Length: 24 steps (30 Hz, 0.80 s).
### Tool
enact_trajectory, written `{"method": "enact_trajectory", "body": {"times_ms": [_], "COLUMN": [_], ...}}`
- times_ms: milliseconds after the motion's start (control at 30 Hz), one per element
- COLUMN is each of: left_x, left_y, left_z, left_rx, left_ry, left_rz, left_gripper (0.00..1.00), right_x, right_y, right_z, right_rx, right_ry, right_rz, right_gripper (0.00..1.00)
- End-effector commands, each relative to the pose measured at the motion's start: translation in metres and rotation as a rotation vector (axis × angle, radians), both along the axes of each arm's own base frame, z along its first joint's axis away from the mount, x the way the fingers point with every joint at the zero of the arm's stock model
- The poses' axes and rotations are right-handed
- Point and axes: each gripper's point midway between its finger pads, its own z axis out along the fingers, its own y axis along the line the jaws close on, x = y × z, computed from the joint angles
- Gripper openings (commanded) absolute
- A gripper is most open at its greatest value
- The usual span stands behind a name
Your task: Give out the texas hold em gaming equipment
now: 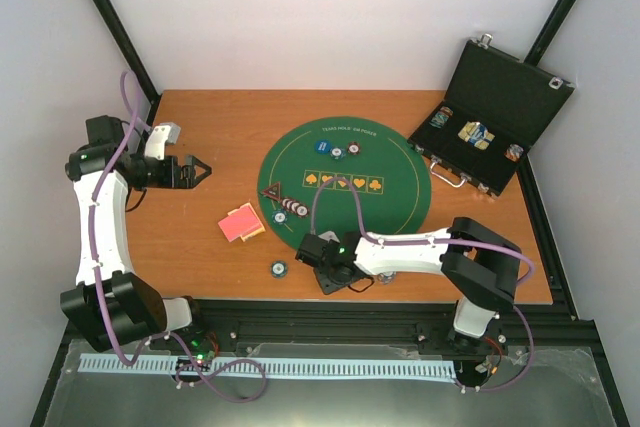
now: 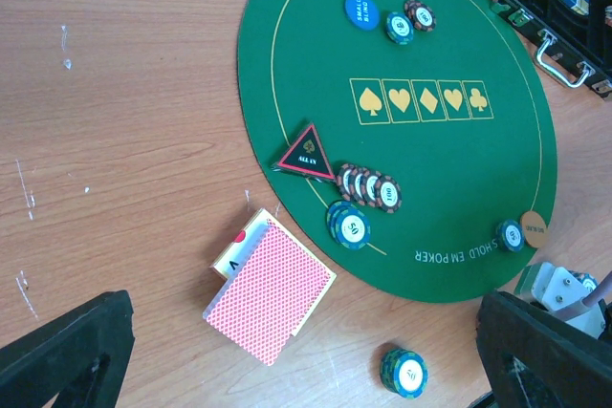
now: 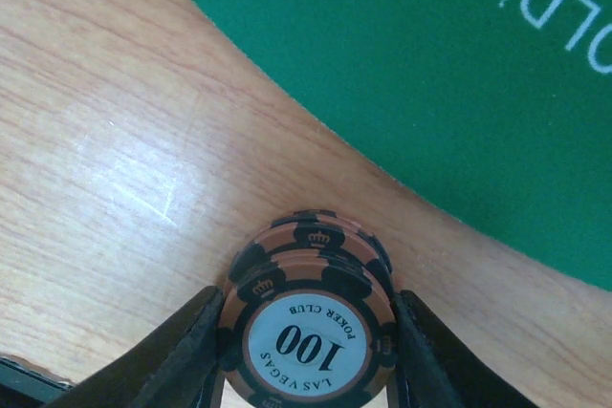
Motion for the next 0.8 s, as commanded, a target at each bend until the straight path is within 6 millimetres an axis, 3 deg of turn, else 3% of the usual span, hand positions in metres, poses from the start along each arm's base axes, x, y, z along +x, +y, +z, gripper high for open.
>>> {"method": "enact_trajectory", "body": {"times_ms": [0, 500, 767], "left_x": [0.001, 0.004, 0.004], "left_y": [0.001, 0.001, 0.001], "left_z": [0.016, 0.018, 0.021], "left_rx": [-0.002, -0.015, -0.019], "left_ry": [-0.033, -0.031, -0.033], "left_rz": [0.006, 0.013, 0.015], "left_gripper": [1.0, 1.0, 1.0], "right_x": [0.009, 0.024, 0.095], "right_y": [0.001, 0.004, -0.066], "right_z": [0.013, 0.064, 0.097], "right_rx": [0.007, 0.037, 0.056], "right_ry": [-0.04, -0.111, -0.168], "right_rz": [-0.01, 0.01, -0.179], "right_gripper": [0.4, 0.39, 0.38]}}
